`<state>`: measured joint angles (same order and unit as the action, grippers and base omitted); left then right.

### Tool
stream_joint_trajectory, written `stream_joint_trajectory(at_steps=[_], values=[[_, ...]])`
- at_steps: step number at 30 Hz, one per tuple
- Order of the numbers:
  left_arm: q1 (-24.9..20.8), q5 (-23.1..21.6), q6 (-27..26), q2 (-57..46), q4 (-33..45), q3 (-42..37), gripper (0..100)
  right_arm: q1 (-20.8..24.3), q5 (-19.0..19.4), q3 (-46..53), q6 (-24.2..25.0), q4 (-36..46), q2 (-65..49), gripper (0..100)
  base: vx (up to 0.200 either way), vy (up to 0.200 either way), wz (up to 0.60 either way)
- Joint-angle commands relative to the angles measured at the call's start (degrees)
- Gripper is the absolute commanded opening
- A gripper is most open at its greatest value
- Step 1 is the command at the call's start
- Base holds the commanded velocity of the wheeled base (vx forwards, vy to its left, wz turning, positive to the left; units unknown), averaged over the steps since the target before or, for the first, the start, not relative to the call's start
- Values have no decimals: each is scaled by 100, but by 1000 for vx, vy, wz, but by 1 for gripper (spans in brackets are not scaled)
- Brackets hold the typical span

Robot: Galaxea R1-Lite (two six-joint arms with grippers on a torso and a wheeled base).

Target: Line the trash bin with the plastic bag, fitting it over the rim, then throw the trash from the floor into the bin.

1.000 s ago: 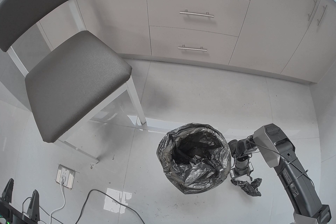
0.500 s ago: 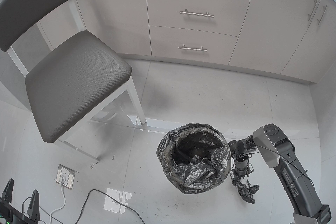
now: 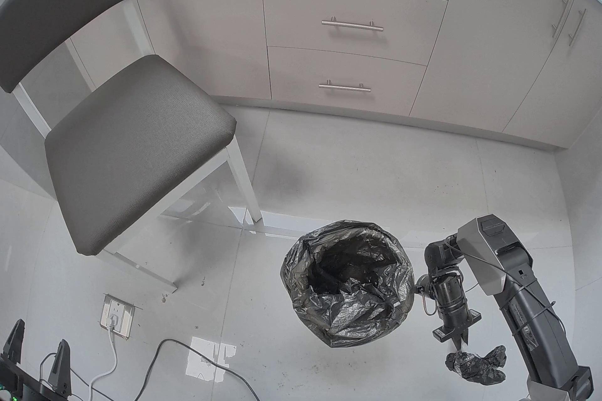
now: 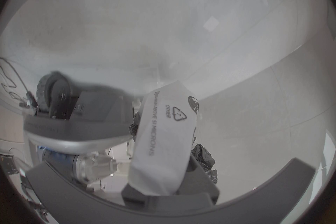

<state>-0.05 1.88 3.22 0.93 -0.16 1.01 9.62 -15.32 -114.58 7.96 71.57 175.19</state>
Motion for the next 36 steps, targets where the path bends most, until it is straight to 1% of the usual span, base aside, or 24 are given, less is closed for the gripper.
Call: stream_joint_trajectory(at_steps=[1,3,4,6,7,8,9,11,12,15,16,19,20,22,23,27,29,31,32,33,36], values=[[-4,-3,-5,-75,-2,-92,100,163,478,-1,215,735,-758,0,0,0,0],[-4,-3,-5,-75,-2,-92,100,260,706,-1,267,1026,-1136,0,0,0,0],[-4,-3,-5,-75,-2,-92,100,260,706,-1,267,1026,-1136,0,0,0,0],[-4,-3,-5,-75,-2,-92,100,348,829,-1,267,1439,-1593,0,0,0,0],[-4,-3,-5,-75,-2,-92,100,348,829,-1,267,1439,-1593,0,0,0,0],[-4,-3,-5,-75,-2,-92,100,409,900,-1,267,1676,-1883,0,0,0,0],[-4,-3,-5,-75,-2,-92,100,436,917,-1,267,1746,-1989,0,0,0,0],[-4,-3,-5,-75,-2,-92,100,471,935,-1,303,1781,-2182,0,0,0,0],[-4,-3,-14,-75,-2,-92,100,506,943,-1,399,1781,-2393,0,0,0,0],[-4,-3,-14,-75,-2,-92,100,506,943,-1,399,1781,-2393,0,0,0,0],[-4,-3,-172,-84,-2,-101,100,691,943,-1,496,1799,-2920,0,0,0,0],[-4,-3,-172,-84,-2,-101,100,901,943,-1,575,1799,-3246,0,0,0,0],[-4,-3,-172,-84,-2,-101,100,901,943,-1,575,1799,-3246,0,0,0,0],[-4,-3,-172,-84,-2,-101,100,1165,926,-1,672,1799,-3509,0,0,0,0],[-4,-3,-172,-84,-2,-101,100,1227,908,-1,689,1799,-3553,0,0,0,0],[-4,-3,-172,-84,-2,-101,100,1701,812,-1,874,1781,-3905,0,0,0,0],[-4,-3,-172,-84,-2,-101,100,1930,662,-1,962,1764,-4054,0,0,0,0],[-4,-3,-172,-84,-2,-101,100,2176,425,-1,1015,1746,-4212,0,0,0,0],[-4,-3,-172,-84,-2,-101,100,2176,425,-1,1015,1746,-4212,0,0,0,0],[-4,-3,-172,-84,-2,-101,100,2413,258,-1,1023,1746,-4327,0,0,0,0],[-4,-3,-172,-84,-2,-101,100,2747,170,-1,1190,1737,-4494,0,0,0,0]])
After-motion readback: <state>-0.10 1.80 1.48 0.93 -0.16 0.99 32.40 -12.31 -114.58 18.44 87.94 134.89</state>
